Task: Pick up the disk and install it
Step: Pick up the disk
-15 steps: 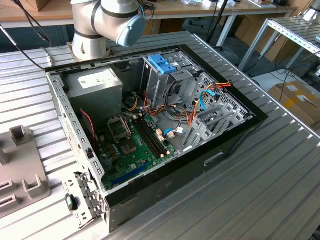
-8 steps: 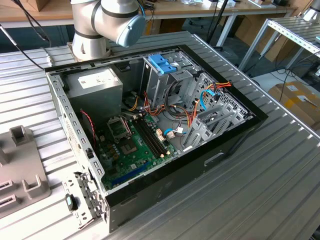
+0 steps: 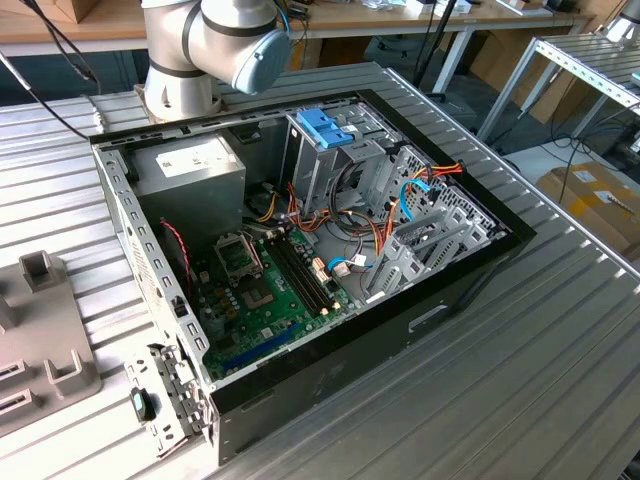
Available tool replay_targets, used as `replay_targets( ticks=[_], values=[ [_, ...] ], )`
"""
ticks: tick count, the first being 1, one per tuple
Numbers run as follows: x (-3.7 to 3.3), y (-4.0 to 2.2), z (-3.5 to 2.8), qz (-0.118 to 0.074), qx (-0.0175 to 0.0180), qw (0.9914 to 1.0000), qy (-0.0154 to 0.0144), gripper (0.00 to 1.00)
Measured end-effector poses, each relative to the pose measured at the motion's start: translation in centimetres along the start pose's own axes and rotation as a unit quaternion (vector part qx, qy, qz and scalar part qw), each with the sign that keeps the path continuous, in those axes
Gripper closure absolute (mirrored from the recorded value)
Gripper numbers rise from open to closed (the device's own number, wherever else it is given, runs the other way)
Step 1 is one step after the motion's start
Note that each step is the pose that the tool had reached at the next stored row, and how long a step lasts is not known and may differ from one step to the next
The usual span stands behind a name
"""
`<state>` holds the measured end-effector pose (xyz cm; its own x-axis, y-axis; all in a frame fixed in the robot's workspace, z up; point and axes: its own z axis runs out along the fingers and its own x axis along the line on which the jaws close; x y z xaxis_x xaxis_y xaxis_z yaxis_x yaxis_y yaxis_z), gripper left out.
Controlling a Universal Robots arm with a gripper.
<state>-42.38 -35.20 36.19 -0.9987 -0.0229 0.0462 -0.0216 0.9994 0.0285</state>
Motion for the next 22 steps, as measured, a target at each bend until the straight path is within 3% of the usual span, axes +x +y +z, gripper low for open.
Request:
replay_targets(
  ticks=[9, 13, 15, 19, 22],
  values=[
    [0.01, 0.00, 0.00, -0.002, 0.0001, 1.00000, 0.0001, 0.89],
    [0.01, 0.00, 0.00, -0.016, 0.0007, 0.99988, 0.0002, 0.89],
    [0.01, 0.01, 0.00, -0.037, 0.0017, 0.99932, 0.0004, 0.89],
    [0.01, 0.01, 0.00, -0.059, 0.0027, 0.99825, 0.0005, 0.89],
    [0.01, 0.01, 0.00, -0.060, 0.0028, 0.99820, 0.0005, 0.89]
  ],
)
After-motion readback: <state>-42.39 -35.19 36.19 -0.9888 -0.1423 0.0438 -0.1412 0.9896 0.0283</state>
